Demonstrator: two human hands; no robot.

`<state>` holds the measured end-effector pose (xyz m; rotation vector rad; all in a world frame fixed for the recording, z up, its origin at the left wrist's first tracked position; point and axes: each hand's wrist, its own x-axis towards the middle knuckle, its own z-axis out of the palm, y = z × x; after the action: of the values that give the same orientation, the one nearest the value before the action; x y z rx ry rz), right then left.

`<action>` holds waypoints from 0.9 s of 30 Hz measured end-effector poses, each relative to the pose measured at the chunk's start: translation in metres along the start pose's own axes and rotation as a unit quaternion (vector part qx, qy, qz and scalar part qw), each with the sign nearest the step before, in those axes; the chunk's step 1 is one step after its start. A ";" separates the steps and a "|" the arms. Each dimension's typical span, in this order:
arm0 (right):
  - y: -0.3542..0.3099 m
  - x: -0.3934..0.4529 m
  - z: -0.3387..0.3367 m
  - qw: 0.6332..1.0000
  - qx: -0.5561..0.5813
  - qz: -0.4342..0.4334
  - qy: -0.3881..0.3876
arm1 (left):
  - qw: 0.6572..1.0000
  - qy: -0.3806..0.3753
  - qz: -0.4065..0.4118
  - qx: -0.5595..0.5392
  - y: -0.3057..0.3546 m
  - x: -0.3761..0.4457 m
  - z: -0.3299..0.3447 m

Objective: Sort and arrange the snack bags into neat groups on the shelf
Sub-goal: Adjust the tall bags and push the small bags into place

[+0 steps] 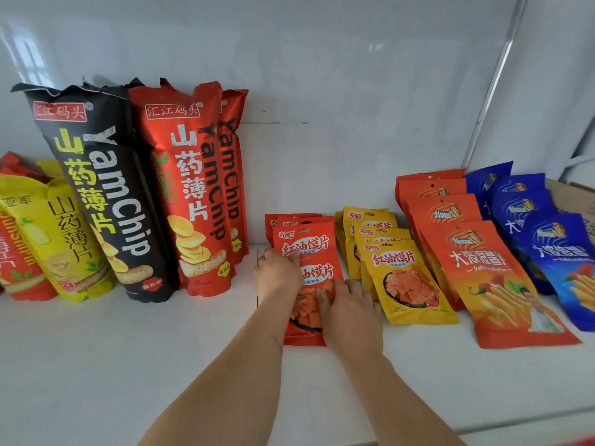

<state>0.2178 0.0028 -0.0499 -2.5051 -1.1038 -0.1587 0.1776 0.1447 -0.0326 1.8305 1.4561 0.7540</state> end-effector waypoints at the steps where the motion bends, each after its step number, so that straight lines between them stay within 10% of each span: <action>1: 0.000 0.000 0.001 1.000 0.005 0.002 0.006 | 1.000 -0.013 -0.004 -0.017 0.001 -0.002 -0.003; 13: 0.001 -0.013 -0.007 0.981 0.105 -0.050 0.158 | 0.999 -0.032 0.004 -0.011 -0.023 -0.093 -0.066; 27: -0.087 -0.057 -0.021 0.945 0.264 -0.177 0.081 | 0.987 0.143 0.041 -0.061 -0.096 -0.102 -0.161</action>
<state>0.1163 0.0085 -0.0185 -1.7810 -1.3122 -0.1419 -0.0260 0.0838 -0.0144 1.7518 1.4792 1.1611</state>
